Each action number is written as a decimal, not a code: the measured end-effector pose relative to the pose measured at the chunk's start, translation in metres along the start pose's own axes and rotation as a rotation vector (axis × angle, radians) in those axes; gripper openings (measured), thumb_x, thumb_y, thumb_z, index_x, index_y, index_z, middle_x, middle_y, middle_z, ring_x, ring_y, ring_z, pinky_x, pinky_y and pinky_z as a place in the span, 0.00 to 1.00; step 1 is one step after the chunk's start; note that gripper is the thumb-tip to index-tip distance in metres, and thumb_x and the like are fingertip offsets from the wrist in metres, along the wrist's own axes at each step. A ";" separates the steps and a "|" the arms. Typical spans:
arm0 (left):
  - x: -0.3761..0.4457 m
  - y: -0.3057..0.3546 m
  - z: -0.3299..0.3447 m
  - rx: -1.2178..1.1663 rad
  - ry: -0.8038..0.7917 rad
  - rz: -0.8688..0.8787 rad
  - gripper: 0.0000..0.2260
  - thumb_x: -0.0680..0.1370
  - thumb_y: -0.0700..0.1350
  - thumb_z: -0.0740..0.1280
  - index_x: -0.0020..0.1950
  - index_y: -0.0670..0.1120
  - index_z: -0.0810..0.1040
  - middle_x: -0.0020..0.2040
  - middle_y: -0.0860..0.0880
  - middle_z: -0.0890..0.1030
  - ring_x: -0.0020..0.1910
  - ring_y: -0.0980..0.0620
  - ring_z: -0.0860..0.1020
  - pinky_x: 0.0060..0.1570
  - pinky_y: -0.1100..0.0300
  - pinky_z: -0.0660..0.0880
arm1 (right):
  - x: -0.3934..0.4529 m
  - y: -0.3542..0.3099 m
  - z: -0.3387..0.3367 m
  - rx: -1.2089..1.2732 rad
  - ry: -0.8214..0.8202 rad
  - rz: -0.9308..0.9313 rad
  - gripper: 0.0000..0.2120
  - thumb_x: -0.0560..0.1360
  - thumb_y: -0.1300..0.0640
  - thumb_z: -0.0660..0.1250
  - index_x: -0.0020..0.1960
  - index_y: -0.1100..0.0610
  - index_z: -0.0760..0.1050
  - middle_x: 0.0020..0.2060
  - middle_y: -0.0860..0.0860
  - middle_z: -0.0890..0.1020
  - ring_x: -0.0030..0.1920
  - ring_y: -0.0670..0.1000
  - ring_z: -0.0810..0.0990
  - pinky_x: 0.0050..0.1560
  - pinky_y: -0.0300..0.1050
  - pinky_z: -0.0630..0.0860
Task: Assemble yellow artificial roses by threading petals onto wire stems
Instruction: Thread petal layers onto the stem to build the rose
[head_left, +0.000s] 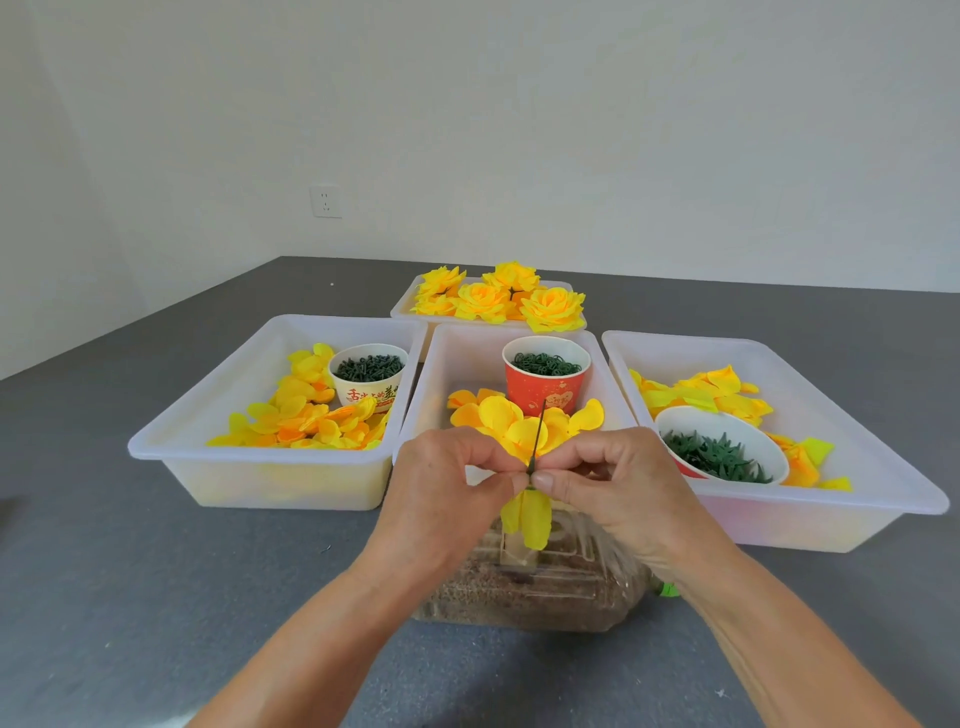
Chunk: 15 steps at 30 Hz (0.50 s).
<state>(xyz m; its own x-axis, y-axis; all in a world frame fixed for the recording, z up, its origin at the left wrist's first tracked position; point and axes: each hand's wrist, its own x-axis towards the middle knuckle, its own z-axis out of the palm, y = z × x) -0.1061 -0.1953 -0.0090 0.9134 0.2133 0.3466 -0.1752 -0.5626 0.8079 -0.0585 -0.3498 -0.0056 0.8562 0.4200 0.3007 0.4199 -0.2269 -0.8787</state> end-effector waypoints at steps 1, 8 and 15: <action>0.001 0.000 -0.001 -0.013 -0.020 -0.010 0.08 0.70 0.44 0.74 0.33 0.56 0.81 0.37 0.59 0.81 0.42 0.66 0.77 0.40 0.77 0.68 | 0.000 0.000 -0.001 0.032 0.001 0.016 0.15 0.68 0.64 0.74 0.31 0.45 0.82 0.32 0.46 0.84 0.35 0.41 0.80 0.40 0.36 0.76; 0.005 0.003 -0.006 -0.104 -0.084 -0.012 0.05 0.71 0.45 0.73 0.38 0.55 0.83 0.40 0.56 0.83 0.44 0.62 0.79 0.46 0.66 0.74 | 0.001 -0.003 -0.007 0.089 0.019 0.027 0.10 0.67 0.63 0.74 0.33 0.48 0.83 0.34 0.51 0.85 0.37 0.45 0.80 0.43 0.41 0.77; 0.009 0.004 -0.009 -0.058 -0.131 -0.015 0.03 0.69 0.45 0.75 0.37 0.53 0.84 0.37 0.56 0.82 0.41 0.60 0.78 0.46 0.65 0.73 | 0.000 -0.001 -0.002 0.000 0.038 0.037 0.08 0.66 0.60 0.76 0.34 0.47 0.83 0.33 0.50 0.84 0.36 0.49 0.81 0.44 0.49 0.78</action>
<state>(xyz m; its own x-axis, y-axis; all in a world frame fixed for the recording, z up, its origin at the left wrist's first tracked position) -0.1024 -0.1880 0.0015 0.9556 0.1128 0.2721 -0.1786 -0.5125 0.8399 -0.0583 -0.3516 -0.0037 0.8821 0.3777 0.2814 0.3873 -0.2417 -0.8897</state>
